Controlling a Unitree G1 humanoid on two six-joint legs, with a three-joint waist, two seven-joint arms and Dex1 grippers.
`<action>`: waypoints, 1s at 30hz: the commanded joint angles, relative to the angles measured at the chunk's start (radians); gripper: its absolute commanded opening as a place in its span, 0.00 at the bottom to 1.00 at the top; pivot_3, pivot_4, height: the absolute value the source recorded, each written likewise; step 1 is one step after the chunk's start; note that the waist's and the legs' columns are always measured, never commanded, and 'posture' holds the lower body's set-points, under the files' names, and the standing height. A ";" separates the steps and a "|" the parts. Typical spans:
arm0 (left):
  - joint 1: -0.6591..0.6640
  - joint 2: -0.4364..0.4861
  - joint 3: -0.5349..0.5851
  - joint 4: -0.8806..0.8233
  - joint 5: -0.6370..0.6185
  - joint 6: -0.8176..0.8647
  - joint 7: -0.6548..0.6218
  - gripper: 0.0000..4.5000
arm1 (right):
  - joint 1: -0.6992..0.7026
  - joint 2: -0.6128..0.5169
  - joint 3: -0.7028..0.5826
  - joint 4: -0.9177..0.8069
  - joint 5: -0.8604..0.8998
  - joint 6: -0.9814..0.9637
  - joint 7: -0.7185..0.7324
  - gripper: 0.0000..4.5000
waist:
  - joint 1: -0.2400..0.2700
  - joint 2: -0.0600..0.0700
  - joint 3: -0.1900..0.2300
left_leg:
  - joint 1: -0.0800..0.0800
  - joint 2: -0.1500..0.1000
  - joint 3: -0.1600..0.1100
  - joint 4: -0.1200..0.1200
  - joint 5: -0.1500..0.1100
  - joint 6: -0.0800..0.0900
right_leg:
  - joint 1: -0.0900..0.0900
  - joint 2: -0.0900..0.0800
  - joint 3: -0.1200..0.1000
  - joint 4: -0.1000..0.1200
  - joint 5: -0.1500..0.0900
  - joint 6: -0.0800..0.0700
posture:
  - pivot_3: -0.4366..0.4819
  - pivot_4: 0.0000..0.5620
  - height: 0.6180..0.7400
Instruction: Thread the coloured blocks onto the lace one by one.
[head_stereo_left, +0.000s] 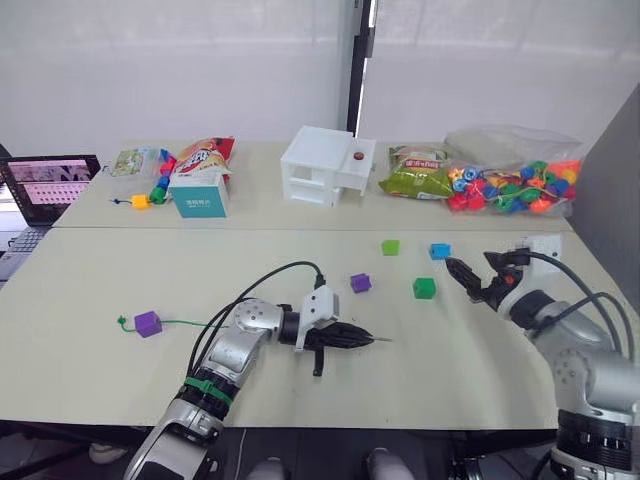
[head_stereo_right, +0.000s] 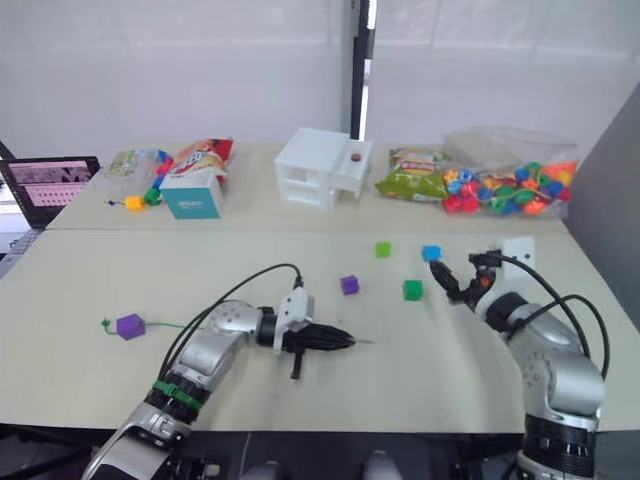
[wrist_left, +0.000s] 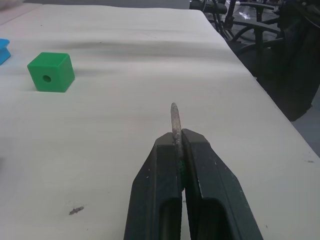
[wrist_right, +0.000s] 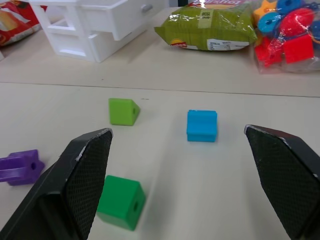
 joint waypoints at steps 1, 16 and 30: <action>-0.011 -0.006 0.008 -0.021 -0.009 -0.022 0.009 0.00 | -0.086 -0.023 0.068 0.144 -0.079 -0.080 -0.032 0.99 | -0.005 0.000 0.000 | 0.000 0.000 0.000 0.000 0.000 0.000 | 0.000 0.000 0.000 0.000 0.000 0.000 | 0.48 0.27 1.00; 0.015 0.010 0.013 -0.058 -0.003 -0.013 0.062 0.00 | -0.499 -0.002 0.177 0.943 -0.195 -0.400 -0.014 0.99 | -0.025 0.000 0.000 | 0.001 0.000 0.000 -0.002 0.000 -0.001 | 0.001 -0.001 0.000 -0.001 0.000 0.000 | 0.48 0.27 1.00; 0.027 0.015 0.011 -0.060 -0.009 -0.008 0.063 0.00 | -0.634 0.030 0.174 1.266 -0.235 -0.628 -0.041 0.27 | -0.039 0.000 0.000 | 0.001 0.000 0.000 -0.002 0.001 -0.001 | 0.000 -0.001 0.001 0.000 0.000 0.000 | 0.48 0.27 1.00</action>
